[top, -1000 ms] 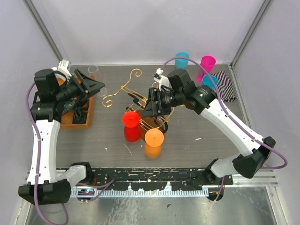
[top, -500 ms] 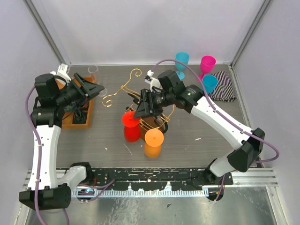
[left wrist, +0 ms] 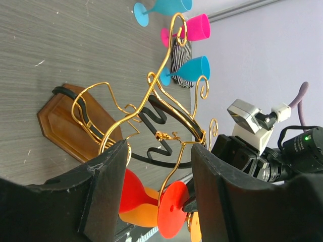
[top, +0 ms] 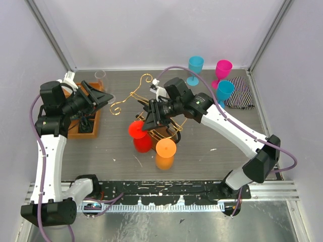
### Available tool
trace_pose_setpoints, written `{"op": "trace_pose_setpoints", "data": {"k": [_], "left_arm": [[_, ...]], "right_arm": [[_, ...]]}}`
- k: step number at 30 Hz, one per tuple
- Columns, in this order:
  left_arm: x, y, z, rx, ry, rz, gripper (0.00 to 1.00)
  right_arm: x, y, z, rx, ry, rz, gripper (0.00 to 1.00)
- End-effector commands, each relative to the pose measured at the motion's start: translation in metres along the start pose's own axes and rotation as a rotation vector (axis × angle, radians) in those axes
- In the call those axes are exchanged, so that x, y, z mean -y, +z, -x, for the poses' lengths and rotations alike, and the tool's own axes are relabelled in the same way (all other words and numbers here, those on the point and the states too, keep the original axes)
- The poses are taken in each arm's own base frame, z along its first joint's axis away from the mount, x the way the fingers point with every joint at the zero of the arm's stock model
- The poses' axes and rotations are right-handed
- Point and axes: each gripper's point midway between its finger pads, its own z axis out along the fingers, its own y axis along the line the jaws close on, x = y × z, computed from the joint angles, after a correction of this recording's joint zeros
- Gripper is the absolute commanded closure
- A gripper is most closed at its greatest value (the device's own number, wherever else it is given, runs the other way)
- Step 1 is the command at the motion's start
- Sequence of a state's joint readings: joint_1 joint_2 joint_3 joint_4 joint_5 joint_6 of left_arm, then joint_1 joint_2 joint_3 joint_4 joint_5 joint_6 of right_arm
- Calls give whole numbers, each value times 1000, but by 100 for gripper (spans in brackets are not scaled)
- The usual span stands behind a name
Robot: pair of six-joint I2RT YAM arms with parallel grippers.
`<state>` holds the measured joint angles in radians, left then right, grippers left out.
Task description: Take the wine glass off the wine glass rack
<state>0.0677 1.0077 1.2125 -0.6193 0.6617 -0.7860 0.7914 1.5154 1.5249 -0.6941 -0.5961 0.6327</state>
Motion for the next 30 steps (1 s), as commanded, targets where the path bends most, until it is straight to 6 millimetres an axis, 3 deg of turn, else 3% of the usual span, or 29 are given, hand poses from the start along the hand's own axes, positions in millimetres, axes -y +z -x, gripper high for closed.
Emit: {"op": "trace_pose_setpoints", "data": {"k": [1,14,25,30], "left_arm": [[4,-4,-1,6,11,-15,40],[3,-2,-4,-14,-7,-14,40],[-1,-1,-8,-32,-28,-11,40],[0,-1,-8,-32,-27,-13,40]], "right_arm": [[-24,-5,11,35,-59,76,76],[-29,-20,18,89,-86,65,88],[-57,-11,32,109,-47,234,95],[-56,-13,44,169,-54,211,99]]}}
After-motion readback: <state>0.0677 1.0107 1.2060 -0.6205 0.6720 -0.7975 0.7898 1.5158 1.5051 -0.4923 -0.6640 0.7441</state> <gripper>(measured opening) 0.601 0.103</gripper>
